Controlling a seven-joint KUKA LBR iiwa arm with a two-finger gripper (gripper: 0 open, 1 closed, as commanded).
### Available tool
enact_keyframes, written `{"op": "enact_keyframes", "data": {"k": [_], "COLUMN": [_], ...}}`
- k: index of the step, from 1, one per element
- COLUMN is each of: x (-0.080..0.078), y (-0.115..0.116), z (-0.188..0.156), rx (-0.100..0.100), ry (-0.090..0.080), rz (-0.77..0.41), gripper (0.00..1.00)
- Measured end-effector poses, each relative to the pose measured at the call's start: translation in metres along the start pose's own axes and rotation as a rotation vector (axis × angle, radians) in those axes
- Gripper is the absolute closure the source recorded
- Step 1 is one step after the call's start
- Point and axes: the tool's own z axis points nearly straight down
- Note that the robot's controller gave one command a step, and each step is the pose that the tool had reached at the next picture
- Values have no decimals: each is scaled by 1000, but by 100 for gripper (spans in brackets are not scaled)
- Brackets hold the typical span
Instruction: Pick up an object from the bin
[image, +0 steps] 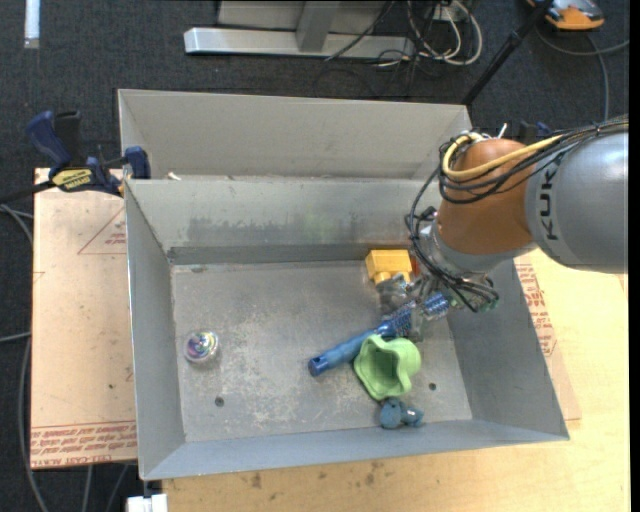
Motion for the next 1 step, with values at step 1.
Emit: {"op": "enact_keyframes", "data": {"k": [1], "x": [14], "y": [23], "z": [-165], "rx": [5], "ry": [-7], "rz": [-14], "gripper": [100]}}
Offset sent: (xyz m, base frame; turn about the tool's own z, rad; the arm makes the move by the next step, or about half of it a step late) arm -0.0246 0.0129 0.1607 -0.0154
